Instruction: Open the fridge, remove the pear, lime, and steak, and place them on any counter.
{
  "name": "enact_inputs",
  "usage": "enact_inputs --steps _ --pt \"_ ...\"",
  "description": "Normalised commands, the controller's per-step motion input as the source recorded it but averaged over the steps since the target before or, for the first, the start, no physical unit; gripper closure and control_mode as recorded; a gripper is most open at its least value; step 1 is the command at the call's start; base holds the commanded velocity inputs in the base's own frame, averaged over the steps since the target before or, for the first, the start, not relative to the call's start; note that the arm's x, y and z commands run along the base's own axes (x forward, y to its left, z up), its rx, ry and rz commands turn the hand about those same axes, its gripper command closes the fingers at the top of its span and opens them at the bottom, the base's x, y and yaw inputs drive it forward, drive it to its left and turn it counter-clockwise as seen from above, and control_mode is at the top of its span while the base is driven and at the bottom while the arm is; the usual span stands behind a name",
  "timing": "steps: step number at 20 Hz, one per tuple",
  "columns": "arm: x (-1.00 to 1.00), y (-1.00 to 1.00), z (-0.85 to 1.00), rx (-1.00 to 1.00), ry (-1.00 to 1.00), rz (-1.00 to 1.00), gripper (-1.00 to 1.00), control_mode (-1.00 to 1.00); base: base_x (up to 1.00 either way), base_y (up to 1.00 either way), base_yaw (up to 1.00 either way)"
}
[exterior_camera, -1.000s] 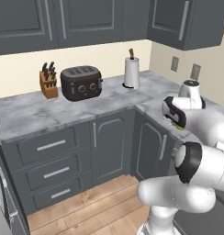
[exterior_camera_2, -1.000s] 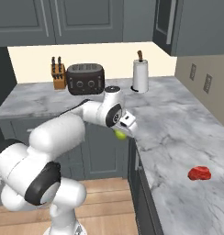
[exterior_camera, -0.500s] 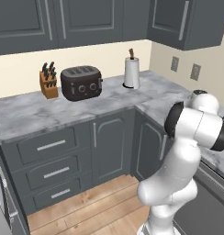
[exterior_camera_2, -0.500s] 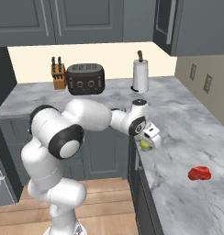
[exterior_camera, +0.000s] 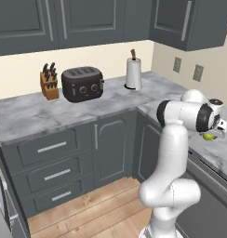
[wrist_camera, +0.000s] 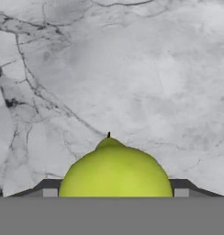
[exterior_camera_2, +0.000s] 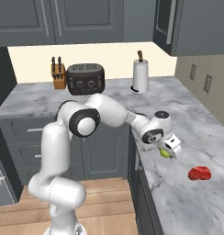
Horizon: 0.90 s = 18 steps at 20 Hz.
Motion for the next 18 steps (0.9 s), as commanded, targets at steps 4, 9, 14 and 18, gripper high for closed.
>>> enact_inputs --steps 4,9,14,18 --pt "0.1 -0.38 -0.37 0.03 -0.09 0.0 -1.0 -1.0 0.0 0.0 0.0" --pt "-0.13 -0.02 0.01 0.0 -0.23 0.0 -1.0 -1.0 0.0 0.0 0.0" --pt "-0.35 0.26 0.92 -0.12 -0.25 0.0 -1.0 -1.0 0.0 0.0 0.0" --pt "-0.68 0.88 1.0 -0.25 -0.13 0.11 -1.0 -1.0 0.0 0.0 0.0"
